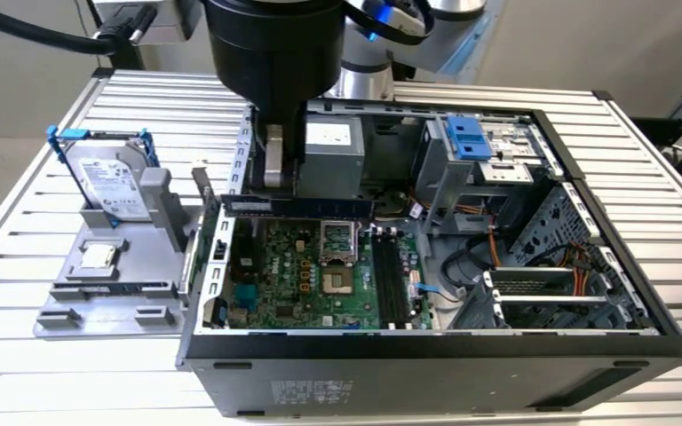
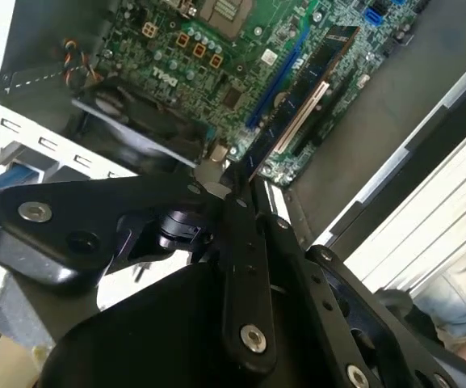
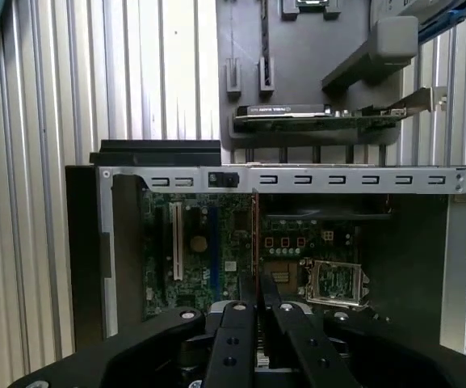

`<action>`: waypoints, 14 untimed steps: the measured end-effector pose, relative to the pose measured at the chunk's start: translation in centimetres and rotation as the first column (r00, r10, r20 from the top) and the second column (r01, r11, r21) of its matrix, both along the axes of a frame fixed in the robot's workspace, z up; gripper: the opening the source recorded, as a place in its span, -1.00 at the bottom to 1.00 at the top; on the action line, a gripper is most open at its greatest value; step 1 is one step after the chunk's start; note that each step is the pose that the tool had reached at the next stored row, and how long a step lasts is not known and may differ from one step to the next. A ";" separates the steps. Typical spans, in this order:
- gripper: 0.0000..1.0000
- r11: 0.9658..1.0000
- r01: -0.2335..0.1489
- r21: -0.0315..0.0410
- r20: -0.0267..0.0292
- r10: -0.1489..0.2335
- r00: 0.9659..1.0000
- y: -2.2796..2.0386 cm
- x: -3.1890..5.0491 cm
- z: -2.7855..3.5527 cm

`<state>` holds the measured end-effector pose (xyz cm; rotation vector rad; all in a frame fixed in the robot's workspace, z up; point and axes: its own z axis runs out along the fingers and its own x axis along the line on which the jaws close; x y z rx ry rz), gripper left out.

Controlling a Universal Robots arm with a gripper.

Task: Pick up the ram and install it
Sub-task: 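Pick up the ram and move it above insertion slot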

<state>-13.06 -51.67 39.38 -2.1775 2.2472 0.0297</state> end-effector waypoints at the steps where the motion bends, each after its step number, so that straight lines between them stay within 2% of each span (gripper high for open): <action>1: -1.00 1.000 0.001 0.000 0.000 -0.001 1.000 0.01 0.26 0.00; 14: -1.00 1.000 0.016 0.000 0.000 -0.016 1.000 0.22 3.70 0.01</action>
